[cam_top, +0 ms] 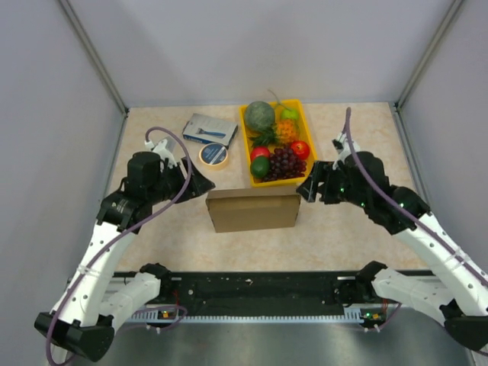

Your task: Fold the paper box

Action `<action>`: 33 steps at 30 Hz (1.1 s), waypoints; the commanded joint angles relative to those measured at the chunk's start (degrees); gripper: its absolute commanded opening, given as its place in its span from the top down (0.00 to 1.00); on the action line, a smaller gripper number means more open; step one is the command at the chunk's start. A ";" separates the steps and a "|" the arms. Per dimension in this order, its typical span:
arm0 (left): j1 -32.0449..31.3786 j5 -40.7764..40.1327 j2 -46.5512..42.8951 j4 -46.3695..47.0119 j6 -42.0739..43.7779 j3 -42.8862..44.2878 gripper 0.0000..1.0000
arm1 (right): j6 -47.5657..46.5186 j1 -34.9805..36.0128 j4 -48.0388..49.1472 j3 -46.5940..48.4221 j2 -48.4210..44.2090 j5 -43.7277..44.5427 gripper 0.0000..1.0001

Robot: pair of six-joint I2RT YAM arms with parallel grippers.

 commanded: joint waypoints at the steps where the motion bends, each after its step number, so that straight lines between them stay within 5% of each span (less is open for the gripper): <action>1: 0.46 6.13 -0.97 3.65 -2.44 -2.50 0.32 | 10.07 -11.70 -0.72 2.18 3.39 -18.85 0.32; 10: 0.90 8.07 -1.85 8.13 -3.76 -9.79 0.41 | 15.17 -17.26 7.44 -3.17 5.60 -28.09 0.41; 25: 3.36 9.29 -4.31 12.17 -3.32 -16.30 0.36 | 15.09 -18.66 10.88 -10.21 5.51 -29.41 0.43; 30: 3.71 9.21 -6.86 13.14 -2.36 -14.20 0.27 | 15.62 -20.76 11.40 -11.17 4.90 -30.28 0.44; 33: 4.68 8.51 -5.64 11.13 -1.30 -10.86 0.08 | 15.36 -23.48 11.93 -10.65 4.37 -32.92 0.39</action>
